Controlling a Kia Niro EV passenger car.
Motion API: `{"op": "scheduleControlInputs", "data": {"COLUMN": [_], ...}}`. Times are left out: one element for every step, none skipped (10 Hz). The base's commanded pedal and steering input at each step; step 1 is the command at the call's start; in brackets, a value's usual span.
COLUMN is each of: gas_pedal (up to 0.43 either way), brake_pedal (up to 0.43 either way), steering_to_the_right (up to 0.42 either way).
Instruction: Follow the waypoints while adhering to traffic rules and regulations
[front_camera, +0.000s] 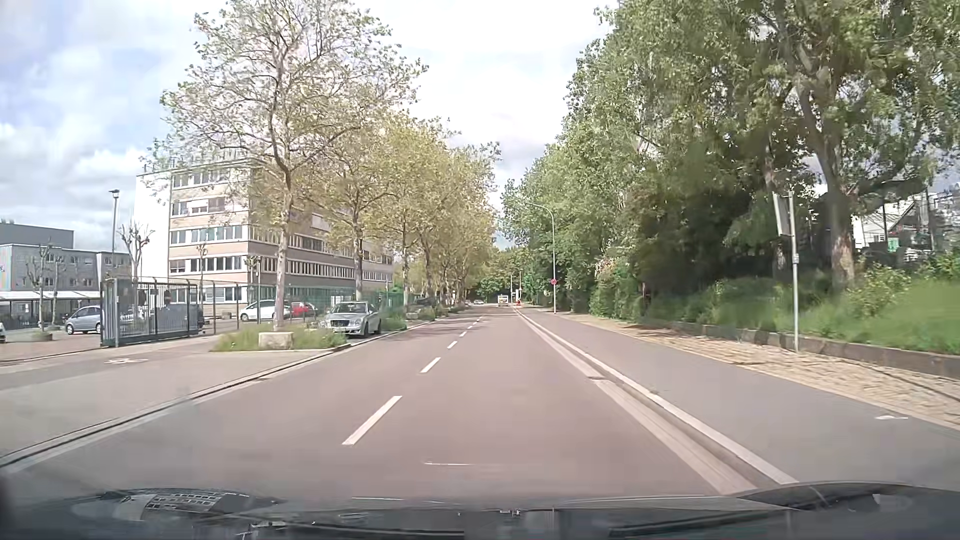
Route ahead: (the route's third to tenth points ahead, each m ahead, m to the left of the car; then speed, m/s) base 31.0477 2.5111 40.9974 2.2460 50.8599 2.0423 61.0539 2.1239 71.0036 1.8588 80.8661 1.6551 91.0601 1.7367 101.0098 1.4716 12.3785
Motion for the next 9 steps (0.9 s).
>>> {"op": "scheduleControlInputs", "data": {"gas_pedal": [0.067, 0.067, 0.067, 0.067, 0.067, 0.067, 0.067, 0.067, 0.067], "brake_pedal": [0.0, 0.0, 0.0, 0.0, 0.0, 0.0, 0.0, 0.0, 0.0], "steering_to_the_right": [0.001, 0.001, 0.002, 0.002, 0.001, 0.001, 0.001, 0.002, 0.001]}}
